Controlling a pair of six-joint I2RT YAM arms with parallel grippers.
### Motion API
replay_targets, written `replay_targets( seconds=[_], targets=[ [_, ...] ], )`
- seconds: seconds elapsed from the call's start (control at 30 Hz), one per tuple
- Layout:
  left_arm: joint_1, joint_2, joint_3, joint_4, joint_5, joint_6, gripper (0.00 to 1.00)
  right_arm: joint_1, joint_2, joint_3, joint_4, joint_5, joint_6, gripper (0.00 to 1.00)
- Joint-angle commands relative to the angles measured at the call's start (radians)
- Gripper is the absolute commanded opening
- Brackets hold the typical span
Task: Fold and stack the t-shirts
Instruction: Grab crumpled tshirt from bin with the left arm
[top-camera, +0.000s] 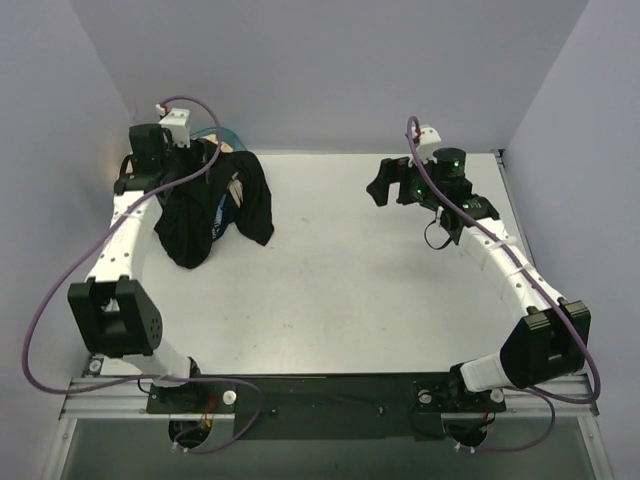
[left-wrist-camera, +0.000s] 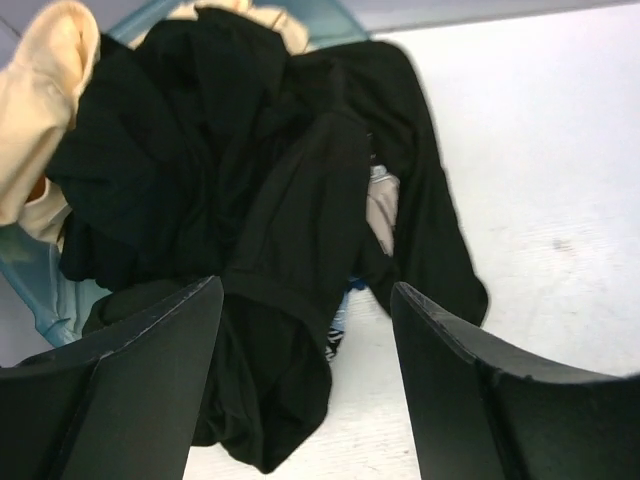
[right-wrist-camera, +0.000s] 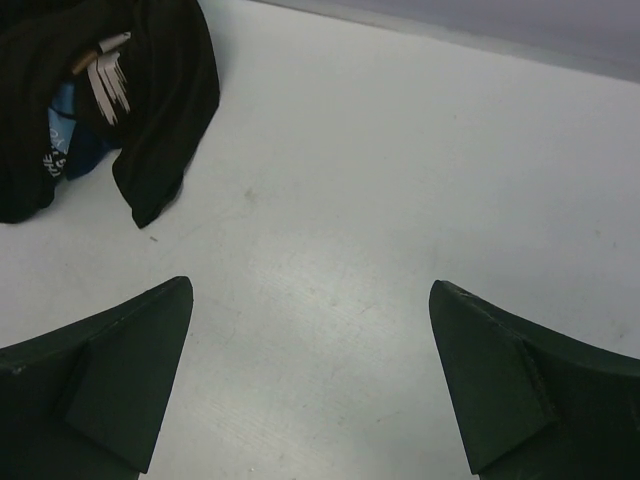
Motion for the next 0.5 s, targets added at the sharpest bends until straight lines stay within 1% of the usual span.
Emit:
replay_targets(
  seconds=[0.0,0.07,0.1,0.13,0.17,0.2,0.23,0.27,0.3,0.33,0.43,0.47],
  targets=[
    [0.005,0.183,0.218,-0.229,-0.087,0.116,0.78,0.045,0.011,0.021,-0.040,-0.002,-0.027,1.00],
    [0.002,0.275,0.280,-0.228,-0.102,0.144,0.77,0.064,0.020,0.021,-0.052,0.003,-0.041,1.00],
    [0.005,0.294,0.310,-0.231,-0.102,0.152,0.77,0.076,0.026,0.023,-0.060,0.010,-0.044,1.00],
    [0.007,0.336,0.323,-0.243,-0.084,0.158,0.77,0.081,0.031,0.026,-0.060,0.015,-0.050,1.00],
    [0.011,0.357,0.366,-0.290,-0.083,0.164,0.77,0.091,0.032,0.029,-0.098,0.030,-0.053,1.00],
    [0.015,0.405,0.387,-0.313,-0.114,0.155,0.77,0.097,0.031,0.027,-0.103,0.033,-0.059,1.00],
    [0.025,0.429,0.439,-0.370,-0.127,0.149,0.76,0.107,0.032,0.023,-0.108,0.041,-0.062,1.00],
    [0.030,0.479,0.459,-0.388,-0.157,0.143,0.74,0.113,0.028,0.020,-0.111,0.044,-0.068,1.00],
    [0.047,0.498,0.502,-0.411,-0.191,0.118,0.73,0.123,0.026,0.011,-0.109,0.050,-0.073,1.00],
    [0.059,0.537,0.524,-0.422,-0.191,0.112,0.69,0.128,0.022,0.007,-0.109,0.052,-0.082,1.00],
    [0.065,0.579,0.579,-0.447,-0.166,0.109,0.64,0.159,0.020,0.000,-0.117,0.076,-0.093,1.00],
    [0.064,0.581,0.581,-0.447,-0.133,0.109,0.59,0.171,0.020,0.001,-0.118,0.090,-0.099,1.00]
  ],
)
